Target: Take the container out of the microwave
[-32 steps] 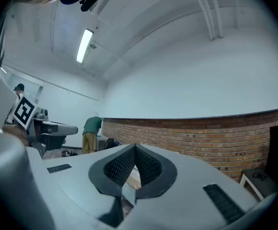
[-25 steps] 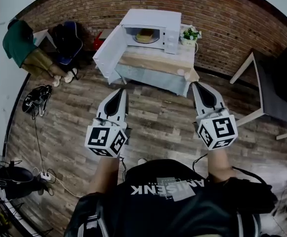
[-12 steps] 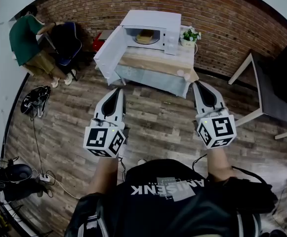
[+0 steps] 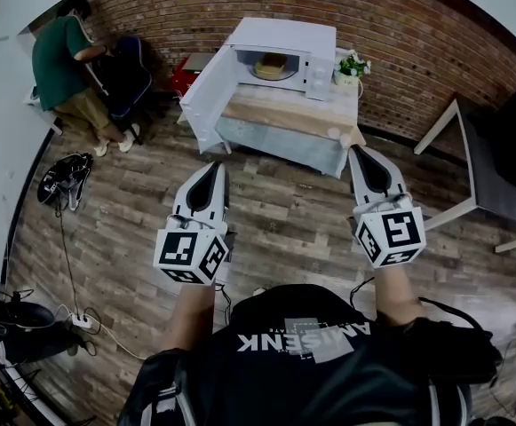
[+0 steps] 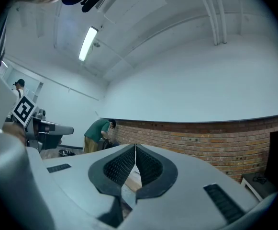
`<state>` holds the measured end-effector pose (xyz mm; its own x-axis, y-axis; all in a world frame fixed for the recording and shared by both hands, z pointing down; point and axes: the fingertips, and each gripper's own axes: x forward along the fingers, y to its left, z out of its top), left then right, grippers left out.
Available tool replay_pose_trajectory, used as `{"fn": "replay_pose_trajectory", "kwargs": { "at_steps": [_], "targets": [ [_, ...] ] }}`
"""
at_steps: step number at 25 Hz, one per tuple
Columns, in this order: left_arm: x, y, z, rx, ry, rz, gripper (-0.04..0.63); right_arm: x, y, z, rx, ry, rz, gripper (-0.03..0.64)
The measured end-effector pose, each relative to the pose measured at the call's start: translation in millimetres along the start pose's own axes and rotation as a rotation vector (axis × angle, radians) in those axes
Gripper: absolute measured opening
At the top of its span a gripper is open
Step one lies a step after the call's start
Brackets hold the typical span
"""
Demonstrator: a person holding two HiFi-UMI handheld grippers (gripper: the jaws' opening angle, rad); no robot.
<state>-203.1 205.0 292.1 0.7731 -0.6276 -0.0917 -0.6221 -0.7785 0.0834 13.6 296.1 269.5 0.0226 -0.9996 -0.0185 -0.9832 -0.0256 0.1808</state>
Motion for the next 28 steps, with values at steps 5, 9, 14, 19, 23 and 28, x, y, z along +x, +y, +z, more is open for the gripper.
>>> {"fn": "replay_pose_trajectory", "kwargs": {
  "at_steps": [5,9,14,19,23,28],
  "targets": [
    [-3.3,22.0,-4.1,-0.001,-0.007,-0.024,0.012,15.4,18.9,-1.8,-0.02,0.011,-0.002,0.041],
    [-3.5,40.6,-12.0,-0.017,-0.003,-0.039,0.012,29.4,32.1,-5.8,-0.023,0.023,-0.011,0.041],
    [1.8,57.8,-17.6,-0.008,-0.004,-0.035,0.012,48.3,47.1,-7.6,-0.053,0.032,0.017,0.041],
    [24.7,68.6,-31.7,-0.002,0.018,-0.017,0.012,79.8,37.7,-17.2,-0.042,0.015,0.05,0.041],
    [50.9,76.2,-23.8,0.014,-0.026,0.005,0.012,114.0,16.4,-29.4,-0.015,0.022,0.059,0.041],
    [100.3,79.3,-17.7,0.022,-0.053,0.035,0.012,159.0,-16.2,-30.0,-0.035,0.013,0.114,0.041]
  ]
}}
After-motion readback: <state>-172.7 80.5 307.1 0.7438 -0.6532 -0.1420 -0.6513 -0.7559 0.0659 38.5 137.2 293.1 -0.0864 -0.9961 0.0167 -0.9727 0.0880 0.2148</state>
